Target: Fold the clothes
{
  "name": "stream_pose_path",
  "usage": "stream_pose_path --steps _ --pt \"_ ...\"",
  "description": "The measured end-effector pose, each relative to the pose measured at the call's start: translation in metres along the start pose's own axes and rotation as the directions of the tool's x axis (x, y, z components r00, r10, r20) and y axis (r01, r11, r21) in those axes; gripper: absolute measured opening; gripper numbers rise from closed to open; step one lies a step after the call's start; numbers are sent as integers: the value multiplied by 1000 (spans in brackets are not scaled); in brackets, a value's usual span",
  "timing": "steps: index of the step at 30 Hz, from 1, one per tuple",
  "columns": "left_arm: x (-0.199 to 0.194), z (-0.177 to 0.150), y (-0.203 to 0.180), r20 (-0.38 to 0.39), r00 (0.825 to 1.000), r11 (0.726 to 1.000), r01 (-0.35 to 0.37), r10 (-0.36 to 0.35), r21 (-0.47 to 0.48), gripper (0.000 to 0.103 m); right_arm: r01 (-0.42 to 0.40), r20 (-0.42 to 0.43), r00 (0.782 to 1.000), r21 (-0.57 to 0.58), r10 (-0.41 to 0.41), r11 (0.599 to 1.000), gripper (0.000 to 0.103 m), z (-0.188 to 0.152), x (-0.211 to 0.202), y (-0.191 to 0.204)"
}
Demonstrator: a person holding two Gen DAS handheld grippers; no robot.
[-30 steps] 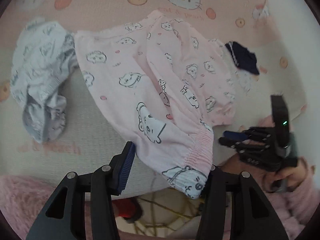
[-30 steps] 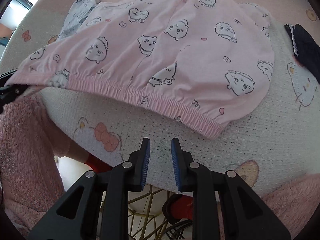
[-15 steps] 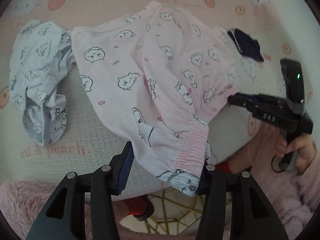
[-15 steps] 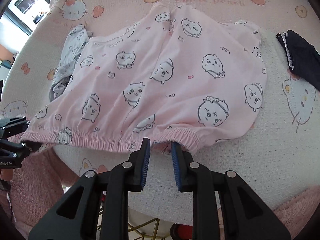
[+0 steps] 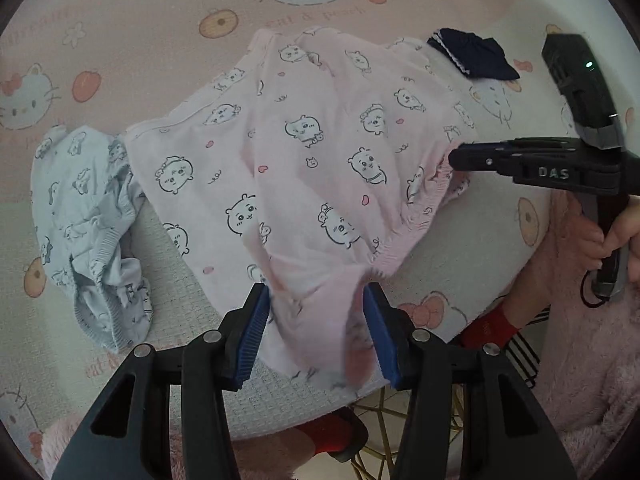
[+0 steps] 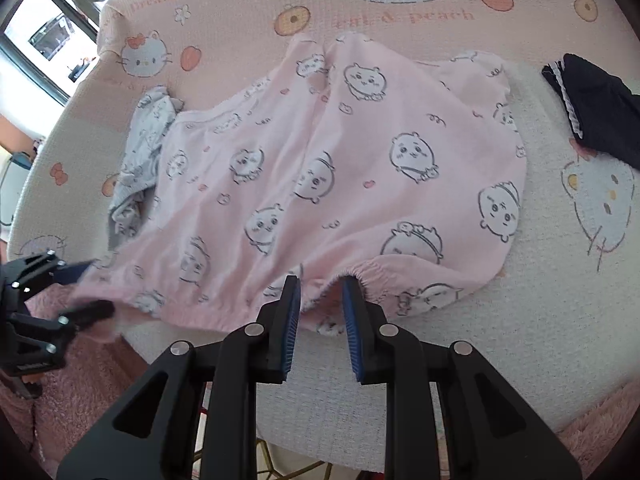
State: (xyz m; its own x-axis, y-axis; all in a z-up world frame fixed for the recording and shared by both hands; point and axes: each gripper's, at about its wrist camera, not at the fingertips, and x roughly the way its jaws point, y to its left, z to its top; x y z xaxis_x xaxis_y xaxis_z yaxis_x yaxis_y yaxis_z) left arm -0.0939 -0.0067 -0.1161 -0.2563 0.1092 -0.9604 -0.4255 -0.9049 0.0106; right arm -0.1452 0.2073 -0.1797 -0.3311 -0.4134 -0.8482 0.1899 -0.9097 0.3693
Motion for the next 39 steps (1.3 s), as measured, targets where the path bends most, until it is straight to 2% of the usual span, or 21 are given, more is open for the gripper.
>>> stream_pose_path --steps 1,2,3,5,6,8,10,11,13,14,16,18,20,22,25,28,30,33,35,38,39 --pt "10 4 -5 -40 997 998 -59 60 27 51 -18 14 1000 -11 19 1000 21 1 -1 5" --pt "17 7 -5 -46 996 996 -75 78 55 51 -33 24 999 -28 33 999 21 1 -2 10" --pt "16 11 -6 -29 999 999 -15 17 40 51 -36 29 999 -47 37 998 21 0 -3 16" --pt "14 17 -6 8 995 995 101 -101 13 51 -19 31 999 -78 21 997 21 -4 -2 24" --pt "15 20 -7 10 995 995 95 -95 11 51 15 21 1000 -82 -13 997 21 -7 -2 22" --pt "21 20 -19 8 1000 996 1 -2 90 51 72 -9 997 -65 -73 995 21 -13 -1 12" --pt "29 17 -28 -10 1000 986 1 1 165 51 108 -54 993 -28 -109 994 21 -19 2 -4" --pt "33 15 -31 -28 999 983 36 -31 179 51 119 -64 991 -28 -121 992 21 -21 0 -6" --pt "43 8 -41 -63 997 973 58 -45 224 51 141 -85 986 -29 -143 990 22 -25 -4 -12" --pt "48 5 -46 -75 997 967 40 -21 253 51 149 -96 984 -30 -151 988 22 -27 -6 -14" --pt "60 -1 -52 -102 995 955 24 7 296 51 114 -130 984 -58 -121 992 22 -33 -3 -11" --pt "68 -1 -52 -103 994 957 11 20 291 50 88 -158 982 -88 -101 992 22 -37 1 -5" --pt "69 3 -45 -86 996 967 -5 28 254 30 72 -174 980 -129 -94 989 22 -39 8 3" --pt "62 11 -34 -55 998 981 -1 11 192 21 55 -183 979 -167 -86 984 22 -40 14 11" --pt "48 22 -13 -10 1000 996 7 -6 92 21 29 -193 979 -210 -71 977 22 -41 22 20" --pt "33 29 -1 26 999 998 19 -20 53 21 36 -167 983 -215 -73 976 22 -35 25 24" --pt "28 33 3 59 998 999 -23 21 31 21 60 -135 987 -191 -87 980 22 -29 27 20" --pt "42 38 -4 77 981 978 -183 176 97 21 111 -76 990 -138 -122 984 22 -18 25 8" --pt "62 33 -10 -20 987 977 -156 161 144 21 124 -61 989 -119 -132 985 22 -14 24 0" --pt "66 22 -16 -36 989 978 -135 142 158 22 92 -123 987 -100 -104 991 22 -17 32 -1" --pt "60 23 -9 -44 997 993 -66 71 101 23 74 -132 988 -101 -87 992 22 -20 29 0"
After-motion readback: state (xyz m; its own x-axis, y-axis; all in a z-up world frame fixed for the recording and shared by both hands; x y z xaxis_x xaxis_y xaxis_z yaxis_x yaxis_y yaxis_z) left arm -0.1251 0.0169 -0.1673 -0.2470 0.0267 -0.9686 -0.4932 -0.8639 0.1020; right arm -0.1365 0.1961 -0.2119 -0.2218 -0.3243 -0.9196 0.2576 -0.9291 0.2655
